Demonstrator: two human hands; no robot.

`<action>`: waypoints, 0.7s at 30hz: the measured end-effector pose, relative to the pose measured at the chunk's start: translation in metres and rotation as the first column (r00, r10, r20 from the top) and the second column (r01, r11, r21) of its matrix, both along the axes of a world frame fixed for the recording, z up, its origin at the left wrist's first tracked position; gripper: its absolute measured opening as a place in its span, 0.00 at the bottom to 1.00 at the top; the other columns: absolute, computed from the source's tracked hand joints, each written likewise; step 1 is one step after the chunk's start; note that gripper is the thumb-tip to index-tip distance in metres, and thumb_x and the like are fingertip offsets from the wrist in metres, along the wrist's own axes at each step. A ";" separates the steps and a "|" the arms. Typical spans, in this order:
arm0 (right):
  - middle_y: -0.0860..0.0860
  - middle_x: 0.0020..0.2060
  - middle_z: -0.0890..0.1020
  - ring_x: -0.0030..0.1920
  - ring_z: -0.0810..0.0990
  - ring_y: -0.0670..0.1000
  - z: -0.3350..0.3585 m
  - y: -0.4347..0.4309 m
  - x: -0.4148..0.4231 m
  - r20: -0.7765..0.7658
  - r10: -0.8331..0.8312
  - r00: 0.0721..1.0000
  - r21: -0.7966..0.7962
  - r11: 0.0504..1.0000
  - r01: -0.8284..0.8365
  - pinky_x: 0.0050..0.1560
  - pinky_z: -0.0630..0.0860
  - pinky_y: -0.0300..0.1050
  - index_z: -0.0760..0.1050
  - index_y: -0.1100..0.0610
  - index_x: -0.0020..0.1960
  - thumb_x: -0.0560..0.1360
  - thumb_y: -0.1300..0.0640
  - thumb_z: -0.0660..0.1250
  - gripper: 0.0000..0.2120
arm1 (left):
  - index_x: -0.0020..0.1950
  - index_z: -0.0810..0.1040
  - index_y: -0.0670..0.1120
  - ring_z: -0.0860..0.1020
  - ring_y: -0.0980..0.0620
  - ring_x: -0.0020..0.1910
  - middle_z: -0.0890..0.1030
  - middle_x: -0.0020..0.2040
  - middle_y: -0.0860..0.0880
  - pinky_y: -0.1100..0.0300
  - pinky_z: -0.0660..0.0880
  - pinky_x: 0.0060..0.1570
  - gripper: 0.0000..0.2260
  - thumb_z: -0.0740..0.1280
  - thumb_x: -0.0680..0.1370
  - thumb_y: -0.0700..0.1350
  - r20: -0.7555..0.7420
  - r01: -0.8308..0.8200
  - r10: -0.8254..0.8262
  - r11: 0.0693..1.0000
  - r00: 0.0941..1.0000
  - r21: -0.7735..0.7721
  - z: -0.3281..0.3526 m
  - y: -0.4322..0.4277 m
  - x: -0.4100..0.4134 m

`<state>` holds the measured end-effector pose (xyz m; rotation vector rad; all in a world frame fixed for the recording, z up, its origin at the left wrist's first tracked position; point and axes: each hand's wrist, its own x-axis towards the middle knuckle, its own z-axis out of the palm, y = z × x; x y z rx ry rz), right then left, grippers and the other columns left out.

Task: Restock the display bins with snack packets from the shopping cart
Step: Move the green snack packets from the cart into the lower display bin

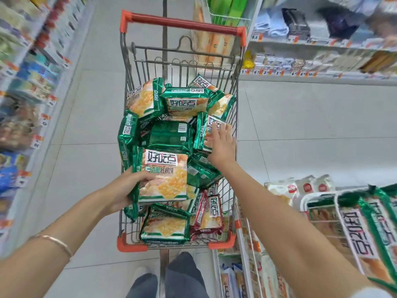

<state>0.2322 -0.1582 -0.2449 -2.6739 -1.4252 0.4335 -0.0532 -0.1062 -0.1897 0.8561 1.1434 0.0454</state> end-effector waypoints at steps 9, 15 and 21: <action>0.47 0.75 0.69 0.69 0.73 0.48 0.018 -0.048 0.010 -0.315 0.079 0.946 0.347 0.937 0.037 0.69 0.72 0.52 0.54 0.48 0.81 0.79 0.52 0.68 0.36 | 0.80 0.51 0.44 0.85 0.45 0.43 0.86 0.49 0.42 0.49 0.82 0.40 0.39 0.71 0.77 0.41 0.013 -0.052 0.052 0.998 0.999 0.031 -0.002 0.000 0.008; 0.55 0.72 0.72 0.68 0.72 0.57 0.071 -0.094 -0.048 0.013 0.329 0.944 0.477 0.828 -0.295 0.70 0.67 0.63 0.60 0.55 0.79 0.73 0.51 0.74 0.40 | 0.75 0.65 0.46 0.85 0.41 0.50 0.83 0.58 0.37 0.45 0.83 0.41 0.26 0.66 0.80 0.54 0.080 -0.037 0.038 0.999 0.996 -0.015 0.023 -0.004 0.038; 0.62 0.71 0.72 0.70 0.70 0.63 0.092 -0.122 -0.085 0.136 0.343 0.929 0.225 0.903 -0.366 0.70 0.68 0.64 0.61 0.54 0.79 0.72 0.50 0.73 0.40 | 0.79 0.57 0.55 0.77 0.40 0.64 0.73 0.70 0.44 0.41 0.81 0.50 0.54 0.76 0.60 0.71 0.120 0.164 -0.169 0.985 0.978 0.047 0.058 -0.026 0.050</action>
